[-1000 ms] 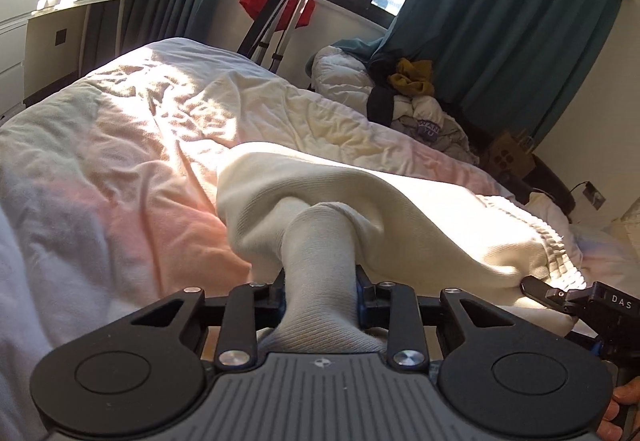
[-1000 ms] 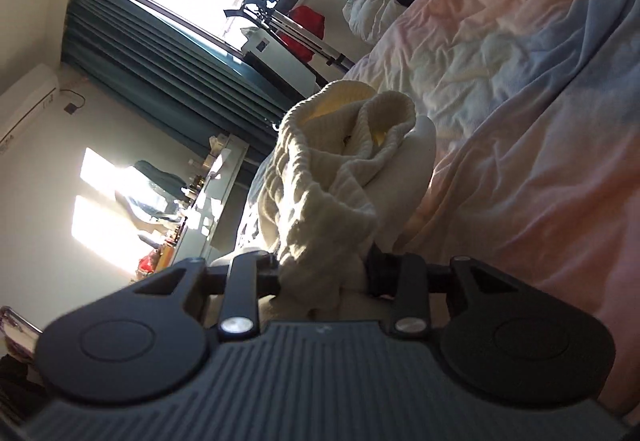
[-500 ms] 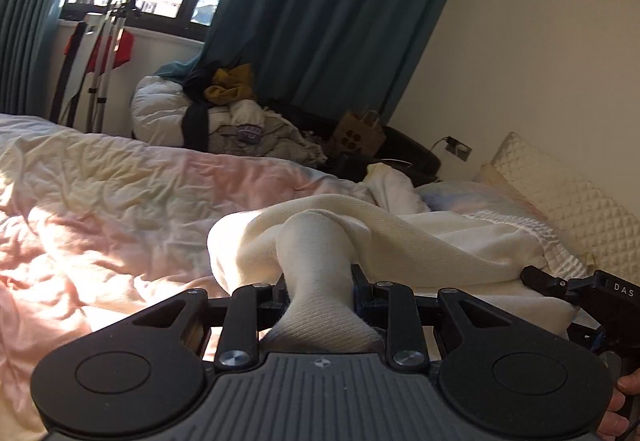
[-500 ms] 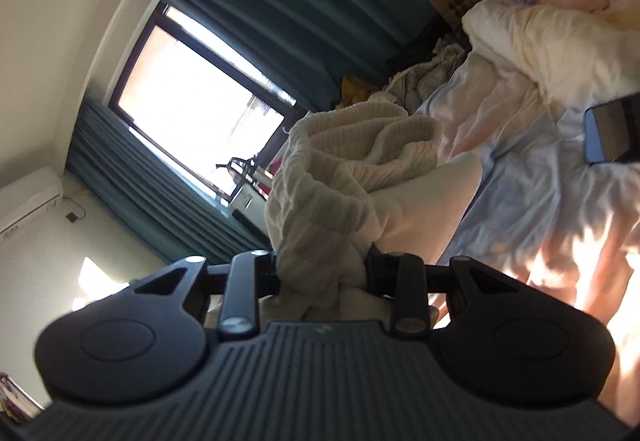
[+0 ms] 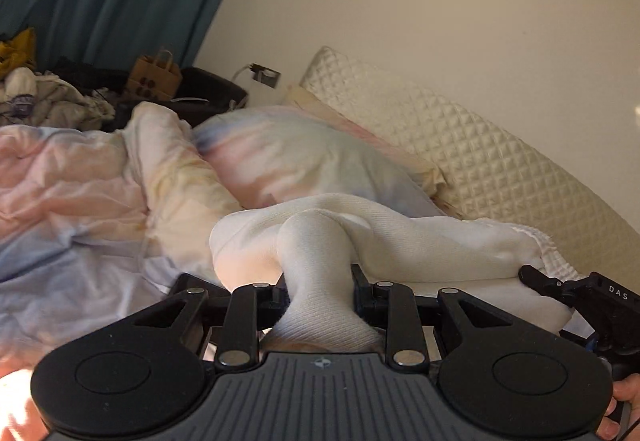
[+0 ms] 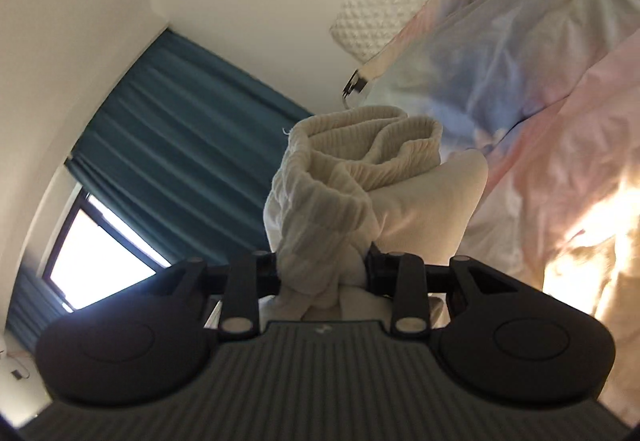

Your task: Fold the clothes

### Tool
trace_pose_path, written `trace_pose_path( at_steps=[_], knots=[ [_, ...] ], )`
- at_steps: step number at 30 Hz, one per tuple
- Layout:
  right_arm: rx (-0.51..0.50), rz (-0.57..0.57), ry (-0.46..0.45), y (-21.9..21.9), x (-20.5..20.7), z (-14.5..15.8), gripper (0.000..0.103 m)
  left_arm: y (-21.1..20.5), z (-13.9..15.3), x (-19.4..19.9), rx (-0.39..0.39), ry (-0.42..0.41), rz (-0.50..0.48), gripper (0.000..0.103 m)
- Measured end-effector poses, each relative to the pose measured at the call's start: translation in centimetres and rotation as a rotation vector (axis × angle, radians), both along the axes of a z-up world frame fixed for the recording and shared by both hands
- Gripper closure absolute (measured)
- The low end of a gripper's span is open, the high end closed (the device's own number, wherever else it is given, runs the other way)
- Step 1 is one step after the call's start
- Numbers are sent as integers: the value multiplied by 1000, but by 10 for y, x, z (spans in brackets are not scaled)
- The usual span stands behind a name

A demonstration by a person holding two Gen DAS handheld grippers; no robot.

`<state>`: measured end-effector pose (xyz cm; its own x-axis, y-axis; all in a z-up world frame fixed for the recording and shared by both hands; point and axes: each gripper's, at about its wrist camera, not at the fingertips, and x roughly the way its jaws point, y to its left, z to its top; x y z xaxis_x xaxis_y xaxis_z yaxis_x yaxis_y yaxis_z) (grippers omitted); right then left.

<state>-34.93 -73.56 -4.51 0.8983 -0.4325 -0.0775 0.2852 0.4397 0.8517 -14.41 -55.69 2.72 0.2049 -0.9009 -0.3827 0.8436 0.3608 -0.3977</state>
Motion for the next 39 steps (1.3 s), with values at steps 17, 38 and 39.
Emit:
trace_pose_path(
  at_steps=[17,38,39],
  knots=[
    [239,-144,206,20,-59,-145,64,-42,-120,21,311,158,-175,66],
    [220,-260,495,73,-96,-97,26,75,-10,-34,321,-125,-130,5],
    [206,-264,495,79,-99,-90,26,84,-2,-40,304,-152,-118,3]
  ],
)
